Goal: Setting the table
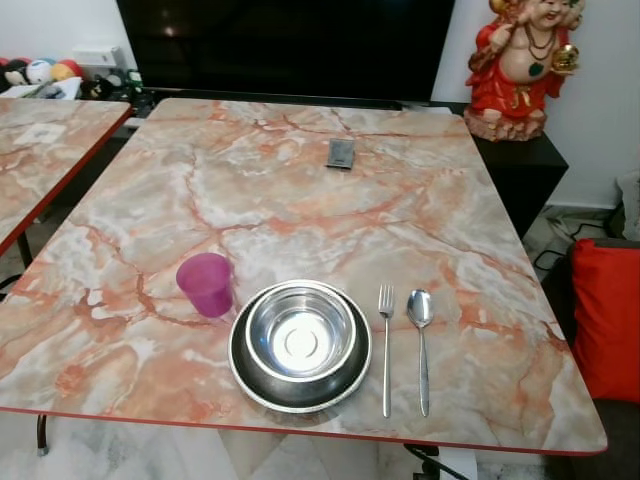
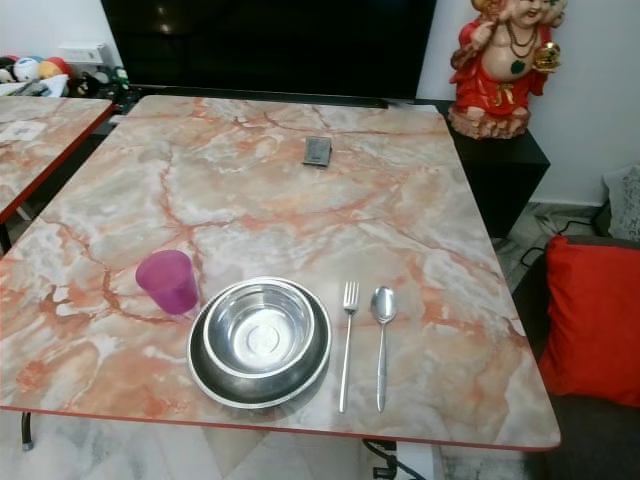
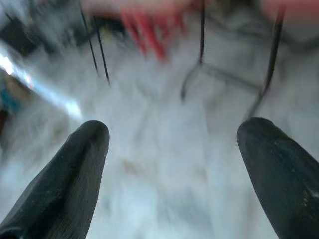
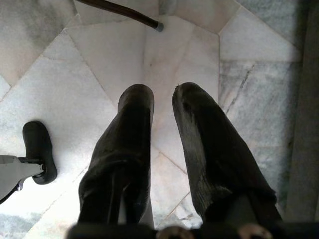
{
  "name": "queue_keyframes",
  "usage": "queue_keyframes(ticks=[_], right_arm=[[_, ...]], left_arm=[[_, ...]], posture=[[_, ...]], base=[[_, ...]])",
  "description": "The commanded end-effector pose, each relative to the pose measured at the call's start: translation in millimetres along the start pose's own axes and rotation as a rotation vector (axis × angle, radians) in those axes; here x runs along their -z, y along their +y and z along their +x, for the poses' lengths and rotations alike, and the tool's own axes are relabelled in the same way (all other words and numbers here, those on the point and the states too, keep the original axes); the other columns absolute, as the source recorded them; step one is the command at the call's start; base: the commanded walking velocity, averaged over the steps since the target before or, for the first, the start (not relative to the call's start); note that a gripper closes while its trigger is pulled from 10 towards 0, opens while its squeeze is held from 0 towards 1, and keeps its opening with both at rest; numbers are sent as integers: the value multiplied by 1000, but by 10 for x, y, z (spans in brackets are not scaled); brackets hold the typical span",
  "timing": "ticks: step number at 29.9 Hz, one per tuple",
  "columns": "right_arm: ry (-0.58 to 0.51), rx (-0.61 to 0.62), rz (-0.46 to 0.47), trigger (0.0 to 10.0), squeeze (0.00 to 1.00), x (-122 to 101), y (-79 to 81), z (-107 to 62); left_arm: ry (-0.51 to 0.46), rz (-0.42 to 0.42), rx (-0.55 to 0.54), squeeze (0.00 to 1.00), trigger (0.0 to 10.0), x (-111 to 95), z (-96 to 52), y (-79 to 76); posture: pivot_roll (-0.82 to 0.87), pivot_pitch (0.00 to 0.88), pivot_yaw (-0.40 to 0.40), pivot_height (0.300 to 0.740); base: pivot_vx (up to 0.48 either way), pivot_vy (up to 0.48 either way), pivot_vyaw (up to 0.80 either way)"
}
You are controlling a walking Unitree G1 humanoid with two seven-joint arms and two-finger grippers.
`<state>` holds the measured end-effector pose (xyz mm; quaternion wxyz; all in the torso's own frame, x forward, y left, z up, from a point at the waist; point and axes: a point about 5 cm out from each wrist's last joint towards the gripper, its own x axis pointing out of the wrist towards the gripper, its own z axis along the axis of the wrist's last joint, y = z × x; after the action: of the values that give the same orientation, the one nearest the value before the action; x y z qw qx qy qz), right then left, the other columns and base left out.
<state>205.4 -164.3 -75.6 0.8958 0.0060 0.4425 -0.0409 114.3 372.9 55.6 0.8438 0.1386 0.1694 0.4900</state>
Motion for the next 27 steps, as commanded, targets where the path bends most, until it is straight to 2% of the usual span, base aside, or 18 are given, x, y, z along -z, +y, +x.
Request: queue_keyframes(ticks=[1,2,3,4,6,7,8,11,13,14,15,17,19,20,22,27], right_arm=[[37,8,10,10000,0,126,-11,-19],[52,14,8,10000,0,226,-48,-41],[58,18,10,10000,0,269,-68,-52],[64,24,14,10000,0,318,-96,-64],[66,25,15,10000,0,328,-102,-67],[68,29,18,10000,0,335,-108,-69],[68,32,21,10000,0,338,-111,-70],[73,37,26,10000,0,365,-127,-77],[77,42,31,10000,0,415,-159,-92],[77,42,31,10000,0,415,-159,-92],[79,45,33,10000,0,437,-172,-99],[80,47,30,10000,0,445,-175,-102],[79,50,28,10000,0,447,-179,-103],[79,50,28,10000,0,447,-179,-103],[70,58,30,10000,0,424,-192,-98],[60,54,36,10000,0,388,-187,-89]], left_arm=[[100,-16,31,0,10000,213,-13,-77],[158,54,141,0,10000,319,-25,-233],[171,63,174,0,10000,355,-39,-290],[210,96,272,0,10000,440,-77,-441],[223,105,306,0,10000,473,-95,-502],[255,125,383,0,10000,540,-137,-633],[272,133,423,0,10000,572,-163,-695],[292,135,614,0,10000,637,-308,-974],[266,159,697,0,10000,629,-379,-1116],[266,159,697,0,10000,629,-379,-1116],[261,182,809,0,10000,641,-478,-1292],[254,211,910,0,10000,651,-573,-1461],[265,233,965,0,10000,668,-624,-1561],[265,233,965,0,10000,668,-624,-1561],[326,239,976,0,10000,722,-658,-1621],[391,270,971,0,10000,806,-701,-1643]], posture=[[96,94,-17,740],[90,93,-14,740],[87,93,-12,740],[81,92,-9,740],[80,90,-5,740],[75,89,-3,740],[75,89,-3,740],[65,85,2,740],[64,85,1,740],[64,85,1,740],[62,84,-2,740],[58,84,-2,740],[42,80,2,740],[42,80,2,740],[35,77,4,740],[20,71,2,740]], base=[[0,0,0],[0,0,0],[0,0,0],[0,0,0],[0,0,0],[0,0,0],[0,0,0],[0,0,0],[0,0,0],[0,0,0],[0,0,0],[0,0,0],[0,0,0],[0,0,0],[0,0,0],[0,0,0]])
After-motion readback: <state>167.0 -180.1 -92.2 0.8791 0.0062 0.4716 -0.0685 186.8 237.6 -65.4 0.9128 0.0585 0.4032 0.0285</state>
